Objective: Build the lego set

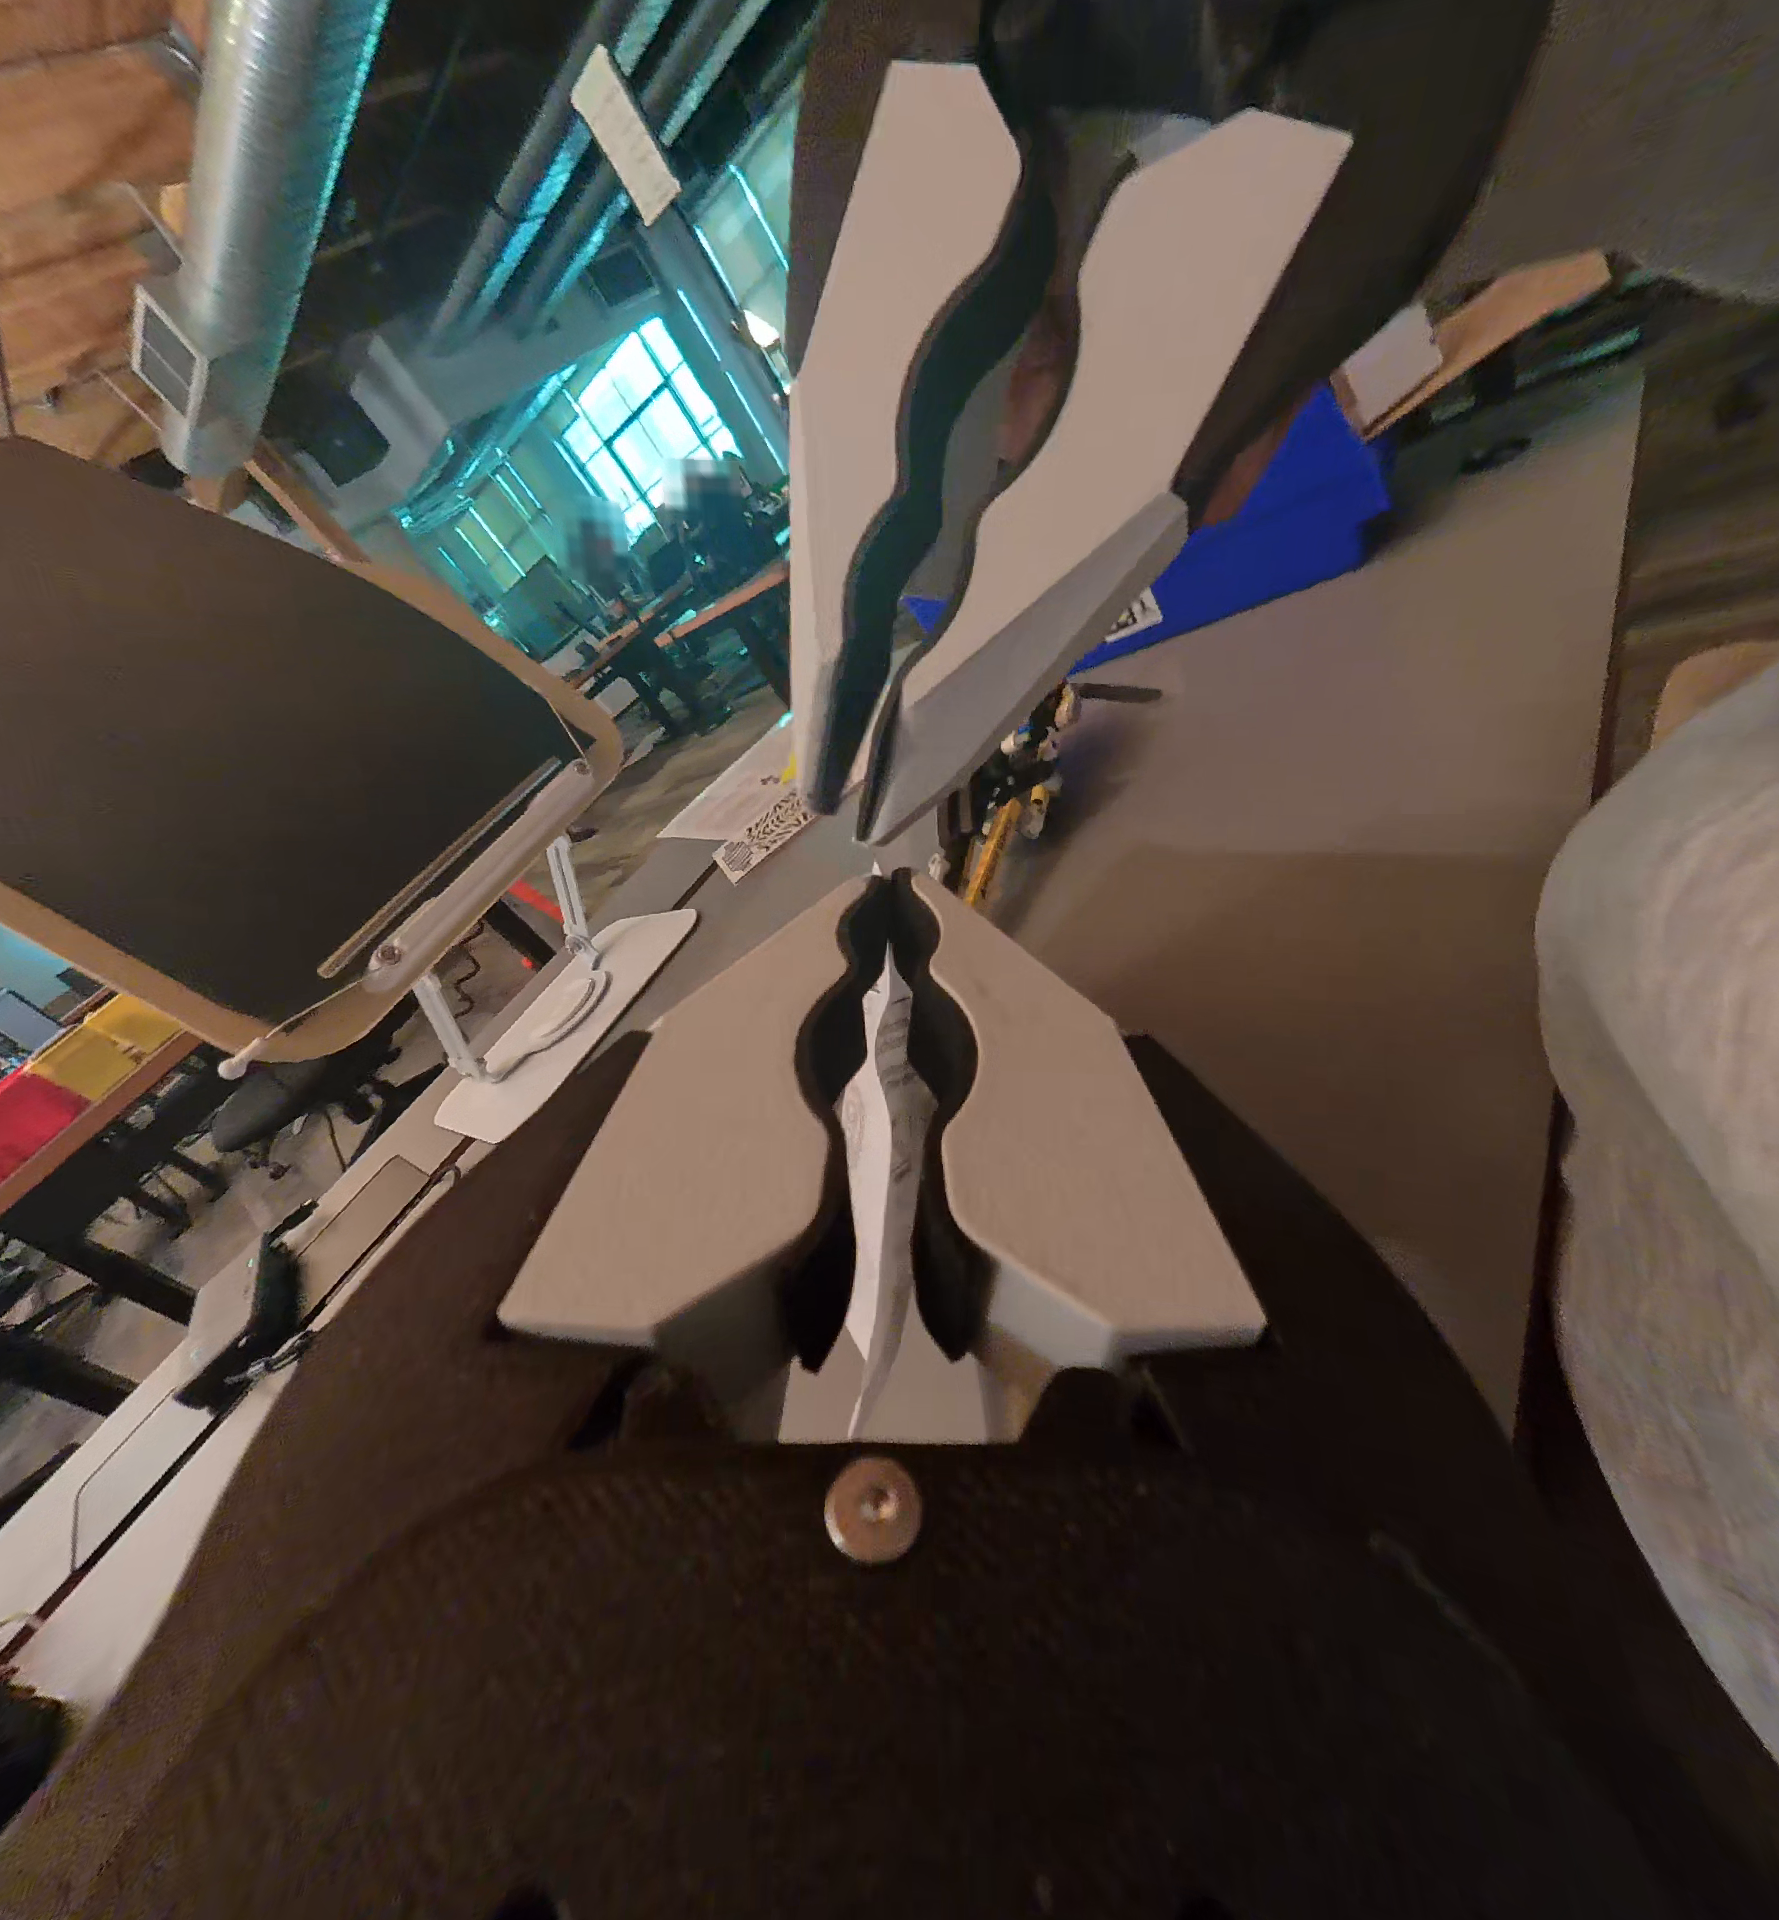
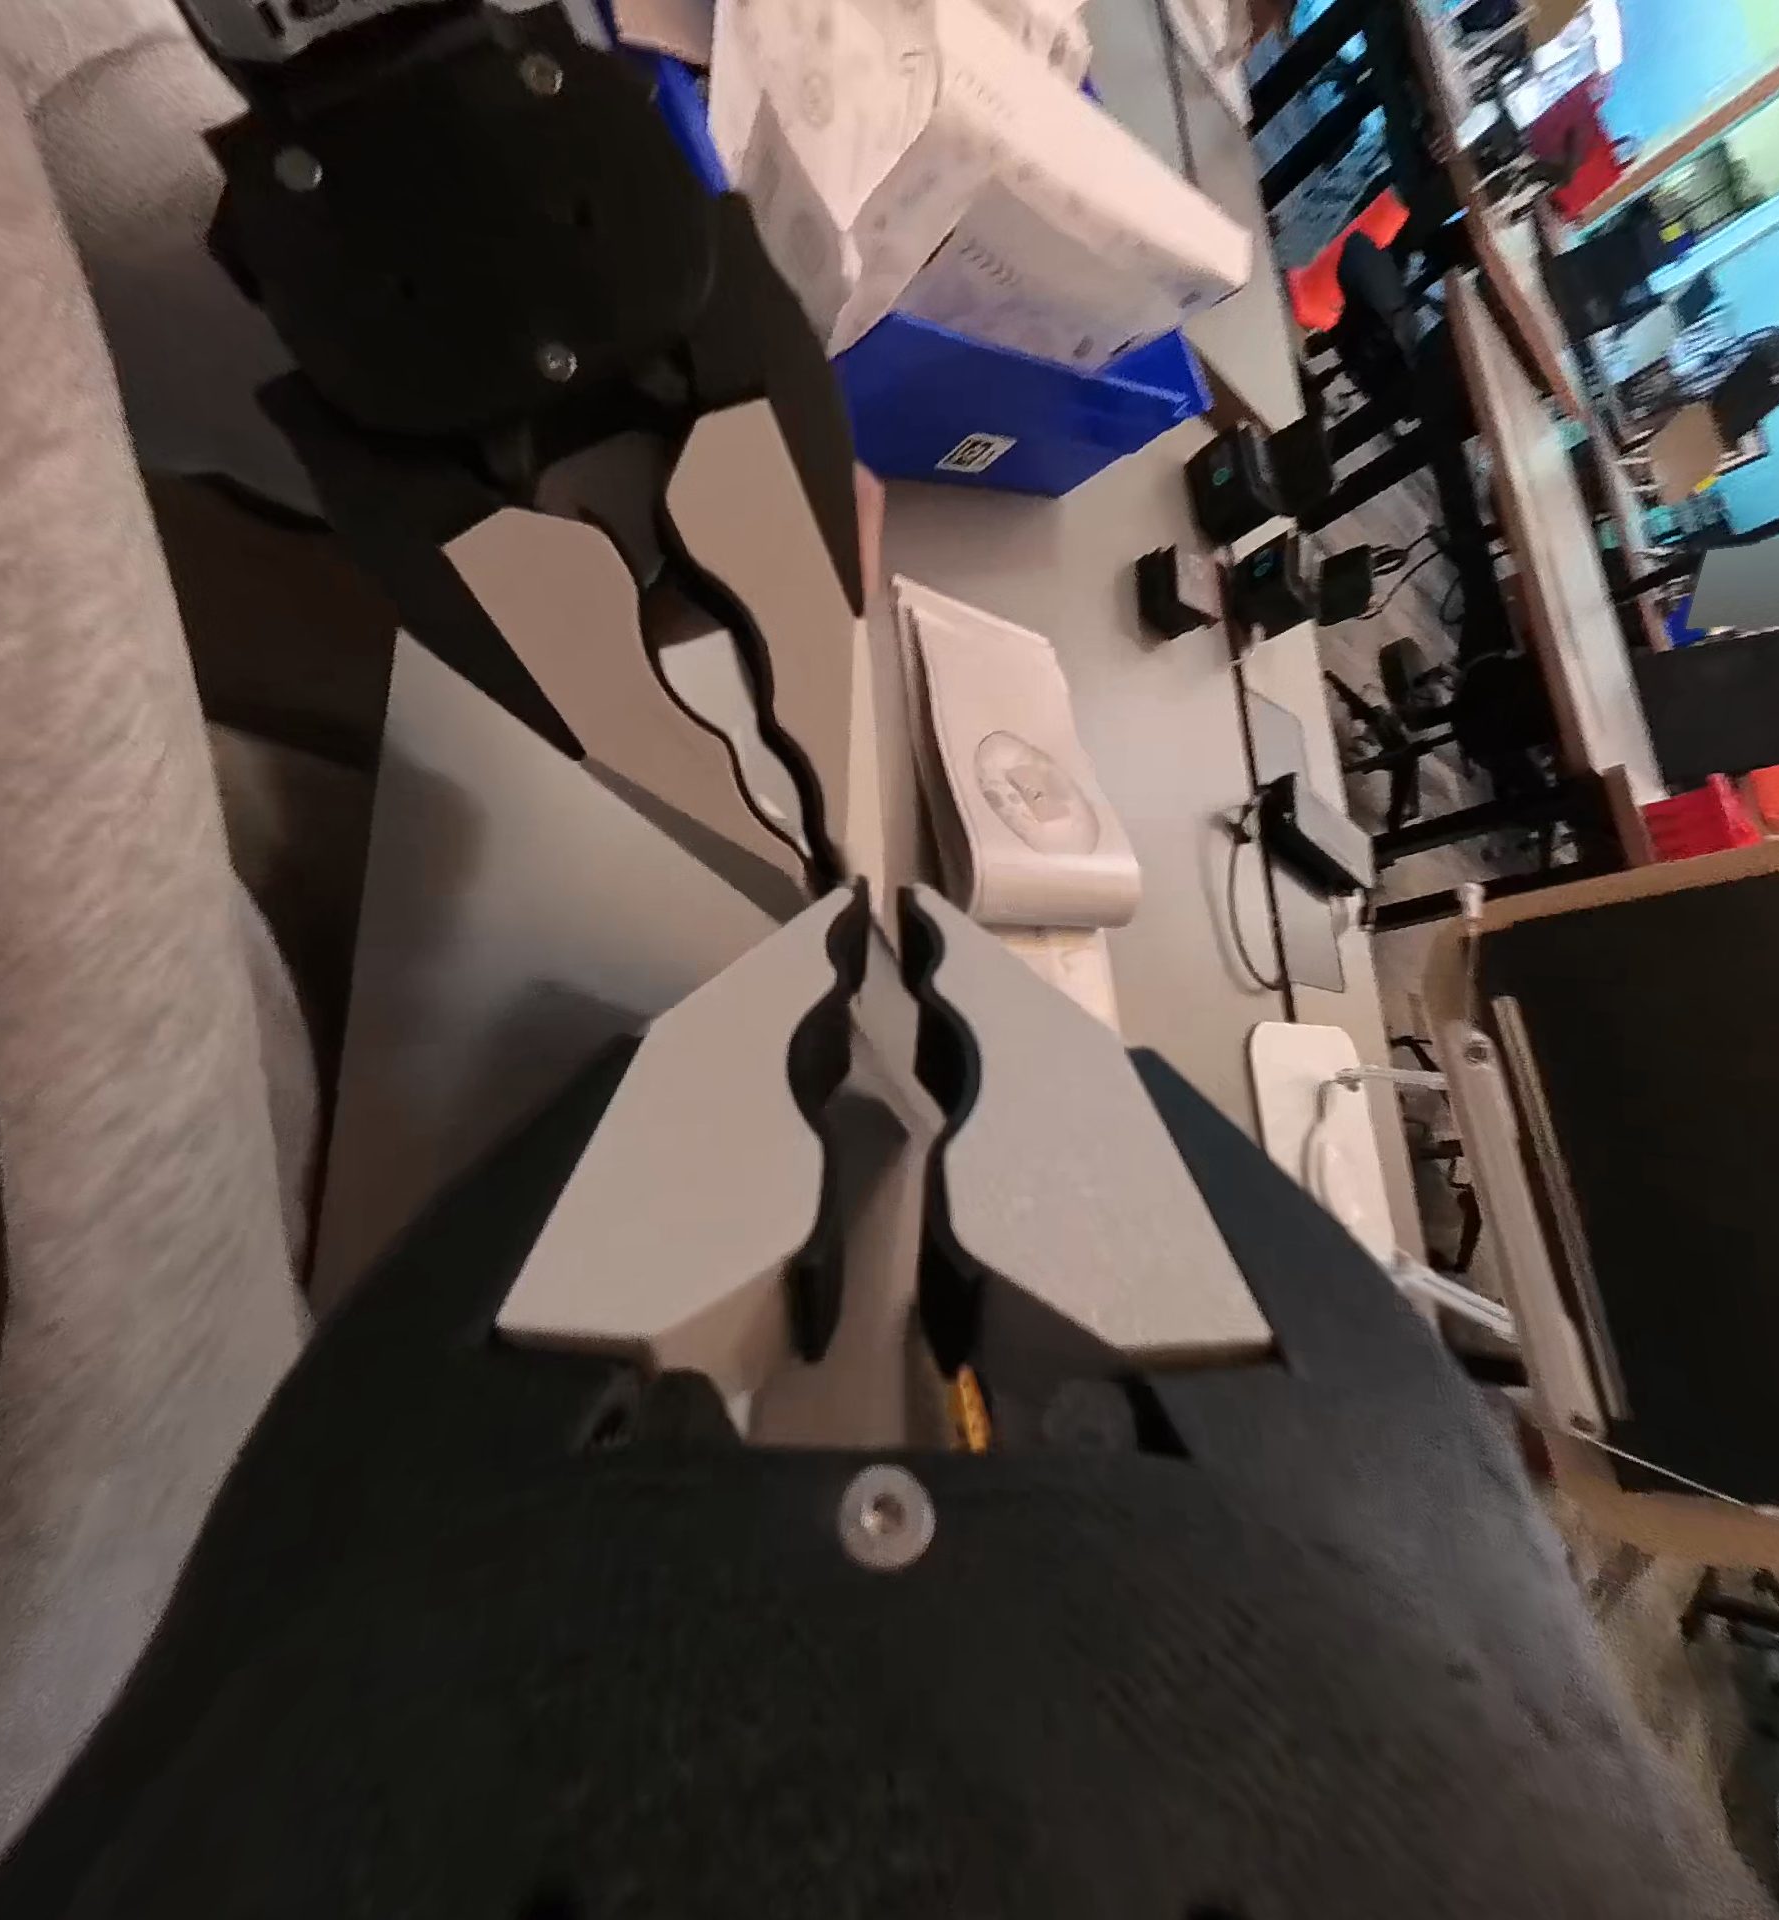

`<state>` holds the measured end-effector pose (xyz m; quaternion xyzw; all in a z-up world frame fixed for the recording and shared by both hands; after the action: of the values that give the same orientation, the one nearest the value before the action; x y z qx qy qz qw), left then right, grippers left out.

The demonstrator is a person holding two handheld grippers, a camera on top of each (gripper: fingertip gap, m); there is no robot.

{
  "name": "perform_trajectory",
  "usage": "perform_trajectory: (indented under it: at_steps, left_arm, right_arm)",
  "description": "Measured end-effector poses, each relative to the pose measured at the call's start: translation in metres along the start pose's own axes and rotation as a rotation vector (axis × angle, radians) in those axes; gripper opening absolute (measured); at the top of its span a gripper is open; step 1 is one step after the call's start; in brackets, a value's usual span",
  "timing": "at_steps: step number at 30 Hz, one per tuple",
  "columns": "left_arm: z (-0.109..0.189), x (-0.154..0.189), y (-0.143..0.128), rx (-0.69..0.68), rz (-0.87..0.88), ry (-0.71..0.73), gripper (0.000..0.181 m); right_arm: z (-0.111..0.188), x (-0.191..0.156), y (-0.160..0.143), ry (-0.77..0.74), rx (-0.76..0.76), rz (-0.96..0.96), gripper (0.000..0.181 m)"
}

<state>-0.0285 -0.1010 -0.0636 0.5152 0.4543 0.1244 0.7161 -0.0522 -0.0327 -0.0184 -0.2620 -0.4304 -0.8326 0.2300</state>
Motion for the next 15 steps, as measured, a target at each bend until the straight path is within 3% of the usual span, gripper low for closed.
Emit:
perform_trajectory:
  at_steps: [5,10,15]
  left_arm:
    - [-0.002,0.0,-0.002,0.003,-0.003,0.018,0.0]
    - [-0.001,-0.003,0.002,0.036,0.021,0.052,0.0]
    - [-0.002,-0.005,0.0,0.026,0.026,0.061,0.0]
  right_arm:
    - [0.0,0.0,-0.003,0.068,-0.014,-0.076,0.0]
    - [0.002,0.01,-0.008,0.114,0.121,-0.406,0.0]
    - [-0.002,0.011,-0.016,0.124,0.218,-0.619,0.0]
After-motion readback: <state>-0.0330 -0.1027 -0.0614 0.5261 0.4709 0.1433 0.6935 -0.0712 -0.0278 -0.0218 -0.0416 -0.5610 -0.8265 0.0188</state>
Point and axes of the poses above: each gripper's, where its closed fingertips meet, z back along the fingers, y out of its top, x = y × z across the jaws, the point moved 6 cm from there along z, back along the fingers, and after that the axes turned 2 degrees about -y, right-handed, at the moved point
